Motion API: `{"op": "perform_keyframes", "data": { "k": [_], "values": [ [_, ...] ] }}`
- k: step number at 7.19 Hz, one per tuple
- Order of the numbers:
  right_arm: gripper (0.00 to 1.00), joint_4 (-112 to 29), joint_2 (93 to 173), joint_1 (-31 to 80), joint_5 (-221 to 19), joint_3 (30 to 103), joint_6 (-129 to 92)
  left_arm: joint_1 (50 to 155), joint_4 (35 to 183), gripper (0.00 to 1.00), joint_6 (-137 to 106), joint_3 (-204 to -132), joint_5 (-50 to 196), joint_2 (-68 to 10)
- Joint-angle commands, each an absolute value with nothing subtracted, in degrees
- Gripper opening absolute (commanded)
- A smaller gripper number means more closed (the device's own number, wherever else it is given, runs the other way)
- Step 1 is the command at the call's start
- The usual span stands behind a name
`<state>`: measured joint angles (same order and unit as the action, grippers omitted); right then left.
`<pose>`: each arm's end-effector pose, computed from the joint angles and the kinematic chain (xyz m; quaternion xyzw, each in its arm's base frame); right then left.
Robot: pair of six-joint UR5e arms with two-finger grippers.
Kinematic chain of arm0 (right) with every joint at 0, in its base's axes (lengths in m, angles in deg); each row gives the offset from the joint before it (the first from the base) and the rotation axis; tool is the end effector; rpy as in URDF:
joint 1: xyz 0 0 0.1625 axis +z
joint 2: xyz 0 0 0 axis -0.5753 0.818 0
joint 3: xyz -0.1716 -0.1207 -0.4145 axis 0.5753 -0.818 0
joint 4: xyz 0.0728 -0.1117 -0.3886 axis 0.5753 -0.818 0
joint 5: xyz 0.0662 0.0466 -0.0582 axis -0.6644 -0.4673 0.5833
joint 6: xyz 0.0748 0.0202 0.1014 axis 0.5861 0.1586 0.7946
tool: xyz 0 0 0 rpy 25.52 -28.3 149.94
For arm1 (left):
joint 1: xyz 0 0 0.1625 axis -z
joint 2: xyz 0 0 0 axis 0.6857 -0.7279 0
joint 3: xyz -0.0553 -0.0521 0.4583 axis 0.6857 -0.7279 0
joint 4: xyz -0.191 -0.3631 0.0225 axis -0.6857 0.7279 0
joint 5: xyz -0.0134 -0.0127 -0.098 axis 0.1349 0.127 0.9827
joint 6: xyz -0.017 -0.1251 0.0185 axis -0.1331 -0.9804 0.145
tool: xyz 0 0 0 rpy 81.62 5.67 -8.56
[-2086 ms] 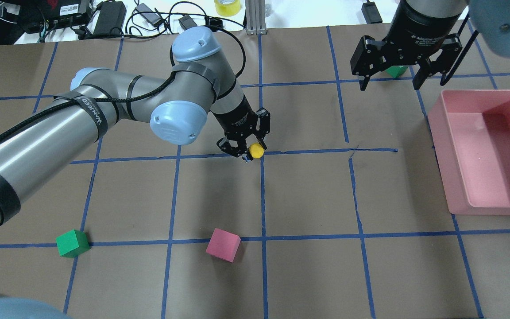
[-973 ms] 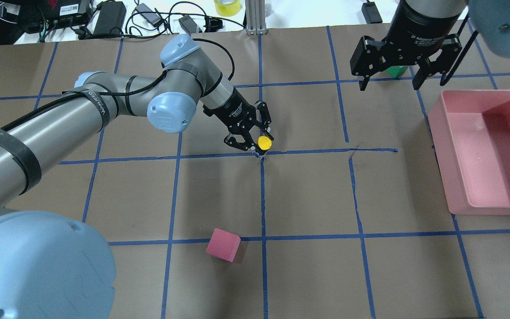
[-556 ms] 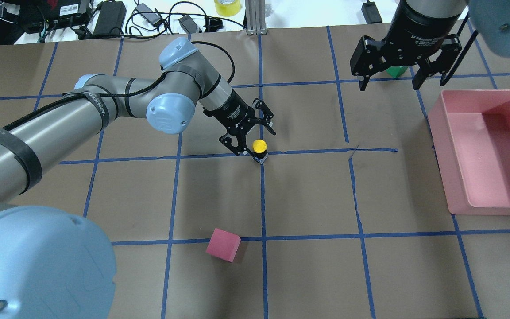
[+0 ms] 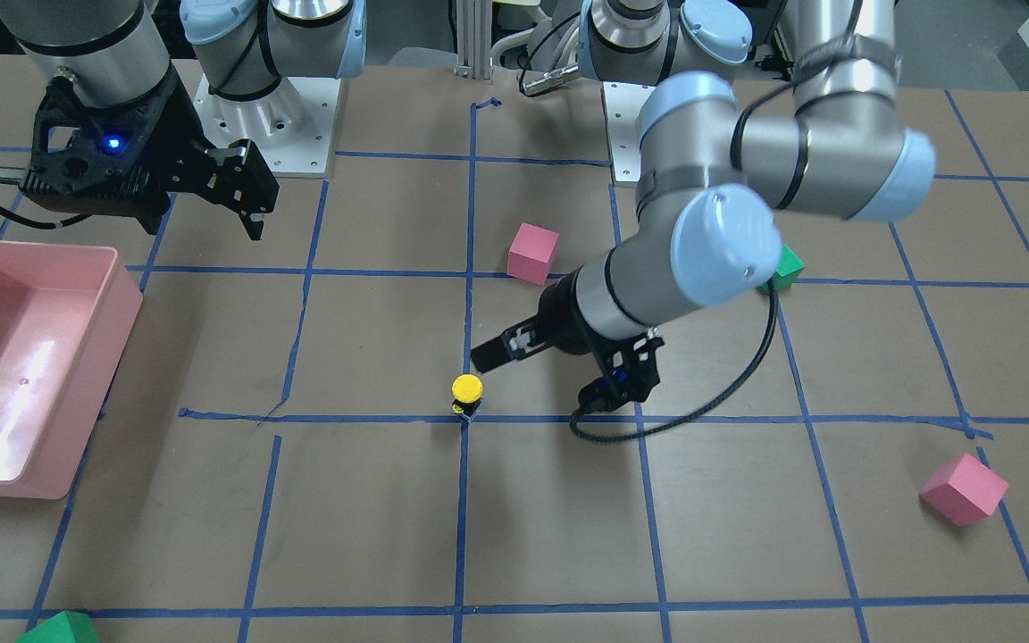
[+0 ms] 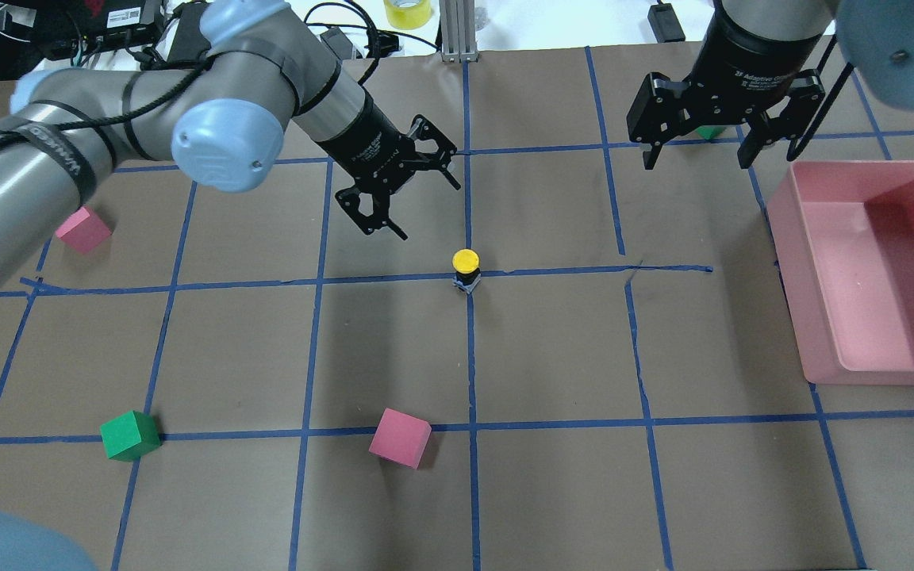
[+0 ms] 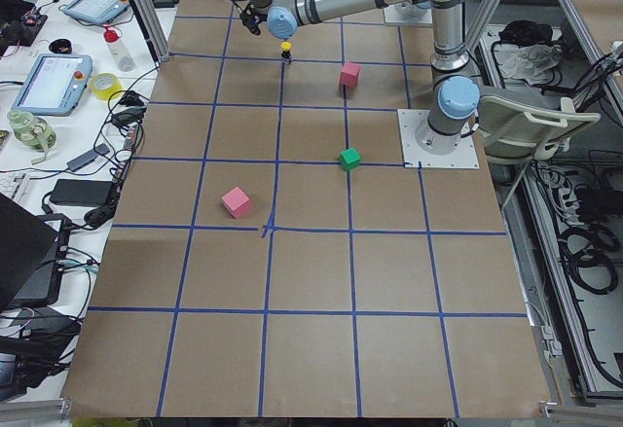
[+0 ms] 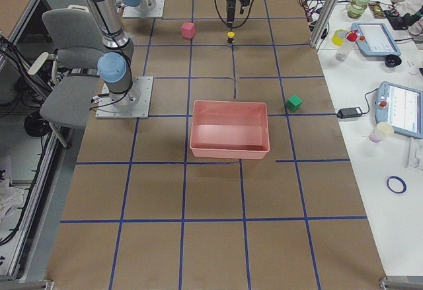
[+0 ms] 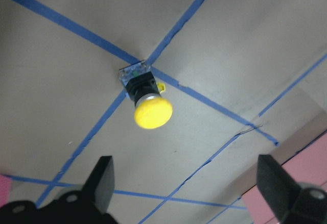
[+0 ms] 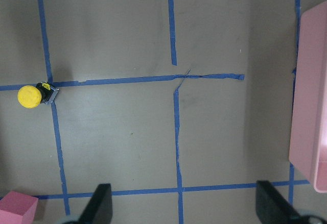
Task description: Align button upright
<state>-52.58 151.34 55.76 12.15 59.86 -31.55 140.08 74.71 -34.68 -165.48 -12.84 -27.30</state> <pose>0.1406 -0.5001 0.5136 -0.0244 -0.9997 -0.0022 0.0016 -0.2580 -0.5720 0.3688 0.2418 -0.9422 -0.1418 0.1837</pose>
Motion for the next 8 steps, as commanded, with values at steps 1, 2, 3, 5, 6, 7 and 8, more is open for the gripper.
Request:
{"op": "perform_keyframes", "data": {
  "k": [1,2,3,5,6,7,8],
  "values": [
    [1.0,-52.55,151.4,55.76,12.15,59.89,-31.53,139.97,88.06,0.99,-14.25,-161.22,-29.36,-19.2],
    [1.0,-52.55,151.4,55.76,12.15,59.81,-31.62,139.53,87.66,1.0,-3.62,-160.59,-36.23,-16.39],
    [1.0,-52.55,151.4,55.76,12.15,59.89,-31.53,138.4,86.17,1.0,1.18,-160.85,-38.73,-14.62],
    [1.0,-52.55,151.4,55.76,12.15,59.89,-31.53,137.77,79.87,1.0,0.62,-163.12,-39.2,-11.97],
    [1.0,-52.55,151.4,55.76,12.15,59.89,-31.53,137.6,75.05,1.0,1.23,-164.0,-39.37,-10.57],
    [1.0,-52.55,151.4,55.76,12.15,59.89,-31.53,137.42,74.56,1.0,1.15,-164.27,-39.46,-10.04],
    [1.0,-52.55,151.4,55.76,12.15,59.89,-31.53,137.59,74.82,1.0,0.54,-165.32,-39.37,-9.16]
  ]
}}
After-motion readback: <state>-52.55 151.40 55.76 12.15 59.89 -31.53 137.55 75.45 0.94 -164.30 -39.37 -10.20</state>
